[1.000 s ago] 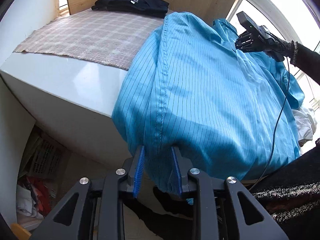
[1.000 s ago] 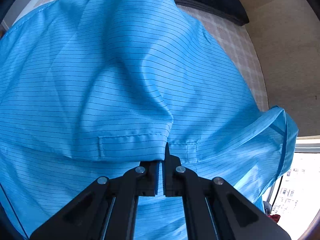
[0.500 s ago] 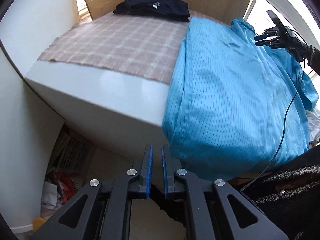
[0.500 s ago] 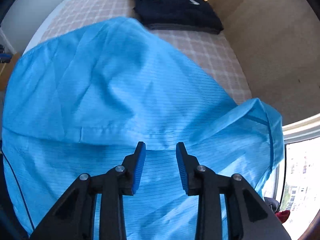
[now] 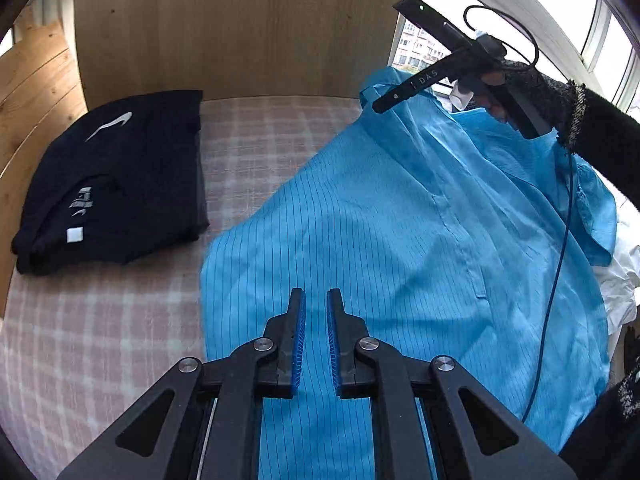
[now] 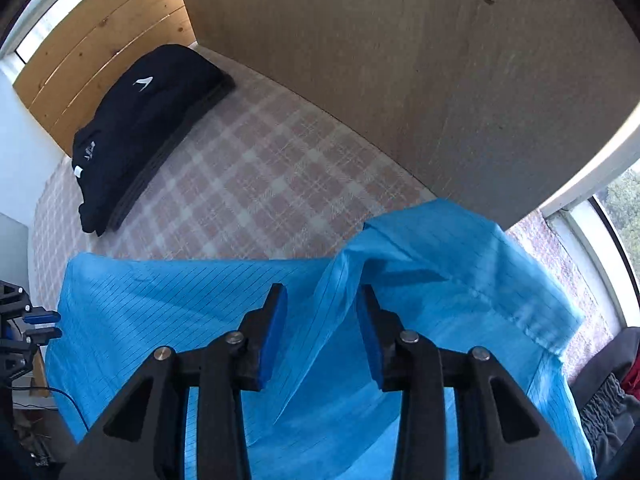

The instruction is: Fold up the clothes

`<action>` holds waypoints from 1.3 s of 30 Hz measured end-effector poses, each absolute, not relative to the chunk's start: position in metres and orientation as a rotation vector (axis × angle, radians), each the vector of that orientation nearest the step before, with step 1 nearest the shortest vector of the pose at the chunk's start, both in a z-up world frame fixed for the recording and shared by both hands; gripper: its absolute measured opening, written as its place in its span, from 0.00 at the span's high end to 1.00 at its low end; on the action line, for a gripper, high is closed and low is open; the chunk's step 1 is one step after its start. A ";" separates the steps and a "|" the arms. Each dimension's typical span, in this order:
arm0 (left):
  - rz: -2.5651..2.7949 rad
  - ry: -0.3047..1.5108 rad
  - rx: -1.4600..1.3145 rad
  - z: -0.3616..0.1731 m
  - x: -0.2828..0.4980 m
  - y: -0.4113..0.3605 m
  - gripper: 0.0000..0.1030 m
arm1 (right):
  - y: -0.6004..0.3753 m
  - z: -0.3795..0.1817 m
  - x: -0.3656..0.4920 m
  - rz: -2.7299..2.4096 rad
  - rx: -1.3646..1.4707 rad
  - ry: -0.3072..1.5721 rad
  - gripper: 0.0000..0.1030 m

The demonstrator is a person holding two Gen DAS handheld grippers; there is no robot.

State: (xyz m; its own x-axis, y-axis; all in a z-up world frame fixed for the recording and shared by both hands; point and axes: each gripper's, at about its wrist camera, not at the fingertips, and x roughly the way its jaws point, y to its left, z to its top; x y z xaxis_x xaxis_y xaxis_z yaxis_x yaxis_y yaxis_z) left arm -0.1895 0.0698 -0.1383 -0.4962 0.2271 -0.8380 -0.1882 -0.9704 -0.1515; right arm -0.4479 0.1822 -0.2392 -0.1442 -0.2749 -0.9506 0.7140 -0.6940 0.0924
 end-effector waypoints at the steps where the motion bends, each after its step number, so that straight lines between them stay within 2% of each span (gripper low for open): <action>1: 2.523 -0.048 -1.439 -0.144 -0.198 0.069 0.90 | 0.177 -0.242 -0.452 -1.902 1.466 0.528 0.65; 3: 2.522 -0.030 -1.486 -0.158 -0.212 0.067 0.89 | 0.169 -0.250 -0.458 -1.891 1.494 0.563 0.65; 4: 2.528 -0.022 -1.517 -0.165 -0.218 0.065 0.89 | 0.167 -0.254 -0.461 -1.892 1.501 0.584 0.70; 5: 2.539 -0.013 -1.545 -0.171 -0.222 0.061 0.89 | 0.167 -0.256 -0.462 -1.896 1.492 0.595 0.86; 6: 2.550 -0.004 -1.559 -0.176 -0.224 0.058 0.88 | 0.169 -0.255 -0.464 -1.906 1.467 0.591 0.91; 8: 2.571 -0.006 -1.559 -0.181 -0.224 0.052 0.89 | 0.181 -0.245 -0.468 -1.972 1.378 0.526 0.93; 11: 2.593 -0.040 -1.531 -0.181 -0.221 0.047 0.89 | 0.209 -0.235 -0.476 -2.082 1.279 0.340 0.93; 15: 2.610 -0.049 -1.523 -0.180 -0.220 0.045 0.89 | 0.219 -0.249 -0.481 -2.078 1.319 0.302 0.91; 18: 2.622 -0.052 -1.527 -0.179 -0.218 0.042 0.89 | 0.234 -0.232 -0.481 -2.100 1.260 0.218 0.85; 22: 2.670 -0.034 -1.512 -0.163 -0.212 0.043 0.89 | 0.248 -0.215 -0.479 -2.248 1.211 0.353 0.83; 26: 2.620 -0.069 -1.389 -0.139 -0.210 0.062 0.88 | 0.243 -0.219 -0.474 -2.159 1.235 0.373 0.83; 28: 2.559 -0.062 -1.391 -0.143 -0.215 0.073 0.87 | 0.229 -0.236 -0.472 -2.097 1.268 0.447 0.83; 33: 2.567 0.093 -1.517 -0.177 -0.224 0.076 0.82 | 0.218 -0.280 -0.488 -2.179 1.321 0.629 0.85; 36: 2.579 -0.035 -1.509 -0.176 -0.221 0.060 0.79 | 0.228 -0.282 -0.500 -2.229 1.332 0.589 0.85; 39: 2.591 -0.030 -1.506 -0.174 -0.219 0.060 0.76 | 0.234 -0.267 -0.490 -2.265 1.292 0.596 0.85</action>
